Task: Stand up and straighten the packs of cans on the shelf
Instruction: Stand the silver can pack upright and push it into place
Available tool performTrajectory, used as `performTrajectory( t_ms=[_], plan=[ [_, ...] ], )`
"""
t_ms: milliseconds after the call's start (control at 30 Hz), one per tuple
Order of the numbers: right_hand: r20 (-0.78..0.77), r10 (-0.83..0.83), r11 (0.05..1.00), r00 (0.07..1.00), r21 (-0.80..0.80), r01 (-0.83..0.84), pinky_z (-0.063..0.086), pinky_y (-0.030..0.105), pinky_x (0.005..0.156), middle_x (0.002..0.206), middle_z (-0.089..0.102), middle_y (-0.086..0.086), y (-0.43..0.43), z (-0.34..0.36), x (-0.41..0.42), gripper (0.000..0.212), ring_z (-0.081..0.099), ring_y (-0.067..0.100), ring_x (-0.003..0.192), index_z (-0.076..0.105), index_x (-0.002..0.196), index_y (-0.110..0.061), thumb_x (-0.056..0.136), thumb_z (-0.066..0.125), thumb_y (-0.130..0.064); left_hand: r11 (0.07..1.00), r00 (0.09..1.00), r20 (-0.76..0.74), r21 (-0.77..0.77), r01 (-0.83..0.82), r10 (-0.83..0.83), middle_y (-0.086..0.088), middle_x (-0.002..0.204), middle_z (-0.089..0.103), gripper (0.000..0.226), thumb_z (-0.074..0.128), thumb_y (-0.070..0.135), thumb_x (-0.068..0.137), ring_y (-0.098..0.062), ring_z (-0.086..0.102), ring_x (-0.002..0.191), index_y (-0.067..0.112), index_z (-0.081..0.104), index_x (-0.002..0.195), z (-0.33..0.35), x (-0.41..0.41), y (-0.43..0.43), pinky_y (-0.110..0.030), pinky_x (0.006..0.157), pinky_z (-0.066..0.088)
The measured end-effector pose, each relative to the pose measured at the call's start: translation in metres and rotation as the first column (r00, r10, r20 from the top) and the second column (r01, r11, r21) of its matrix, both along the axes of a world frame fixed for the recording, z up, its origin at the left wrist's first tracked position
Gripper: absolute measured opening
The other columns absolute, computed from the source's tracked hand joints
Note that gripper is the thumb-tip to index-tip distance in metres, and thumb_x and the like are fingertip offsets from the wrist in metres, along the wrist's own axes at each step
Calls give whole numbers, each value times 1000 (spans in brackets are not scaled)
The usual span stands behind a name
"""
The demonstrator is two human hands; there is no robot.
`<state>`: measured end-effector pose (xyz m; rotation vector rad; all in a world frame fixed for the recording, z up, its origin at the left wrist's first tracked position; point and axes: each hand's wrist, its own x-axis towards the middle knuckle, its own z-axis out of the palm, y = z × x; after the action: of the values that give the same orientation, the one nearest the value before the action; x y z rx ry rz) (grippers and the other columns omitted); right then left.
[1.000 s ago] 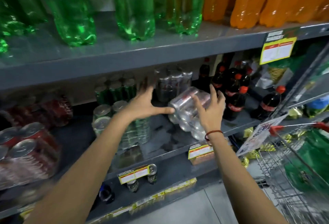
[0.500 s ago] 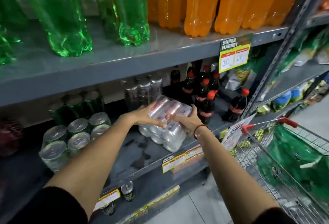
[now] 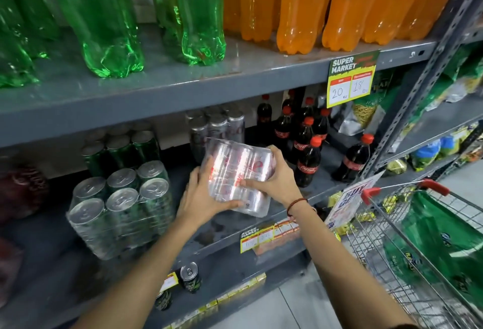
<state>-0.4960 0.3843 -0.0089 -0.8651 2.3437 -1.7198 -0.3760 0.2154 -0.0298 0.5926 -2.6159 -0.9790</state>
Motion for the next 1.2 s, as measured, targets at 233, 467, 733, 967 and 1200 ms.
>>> performTrajectory(
  t_ms=[233, 467, 733, 967, 1200],
  plan=[
    [-178, 68, 998, 982, 26, -65, 29, 41, 114, 143, 37, -14, 3, -7, 5, 86, 25, 20, 143, 34, 120, -50, 52, 86, -51, 994, 982, -180, -90, -67, 50, -16, 155, 3, 135, 62, 84, 47, -34, 16, 142, 36, -19, 144, -27, 13, 25, -50, 108, 32],
    [-286, 95, 992, 954, 102, -68, 24, 14, 102, 161, 4, -2, 13, -29, 24, 92, 7, -25, 129, 22, 128, -61, 60, 82, -51, 989, 979, -190, -109, -103, 81, -27, 153, 1, 138, 59, 82, 50, -45, 16, 141, 30, -32, 140, -53, 21, 33, -57, 104, 37],
    [-303, 23, 994, 953, 111, 11, 37, 27, 100, 160, 7, -3, 15, -38, 23, 87, 28, -1, 133, 32, 137, -35, 65, 79, -51, 986, 994, -104, -156, -56, 40, -25, 155, 1, 123, 51, 80, 62, -43, 23, 139, 34, -33, 139, -55, 29, 31, -55, 97, 45],
    [33, 100, 992, 994, -83, -97, 23, 26, 110, 155, 25, -3, 0, 2, -11, 74, 22, 6, 141, 34, 139, -42, 74, 61, -64, 925, 849, -410, 318, -208, 332, 4, 156, -21, 98, 50, 75, 72, -12, 4, 142, 49, -13, 142, -5, 22, 79, -38, 111, 21],
    [182, 263, 961, 947, 39, -274, 39, 23, 101, 136, 53, -2, -4, 13, -41, 44, 48, 13, 126, 52, 133, -26, 90, 57, -36, 779, 850, -85, 456, -430, 520, -11, 156, -25, 97, 58, 66, 75, -45, -8, 142, 38, -1, 148, 29, -32, 73, -60, 111, 20]
  ],
)
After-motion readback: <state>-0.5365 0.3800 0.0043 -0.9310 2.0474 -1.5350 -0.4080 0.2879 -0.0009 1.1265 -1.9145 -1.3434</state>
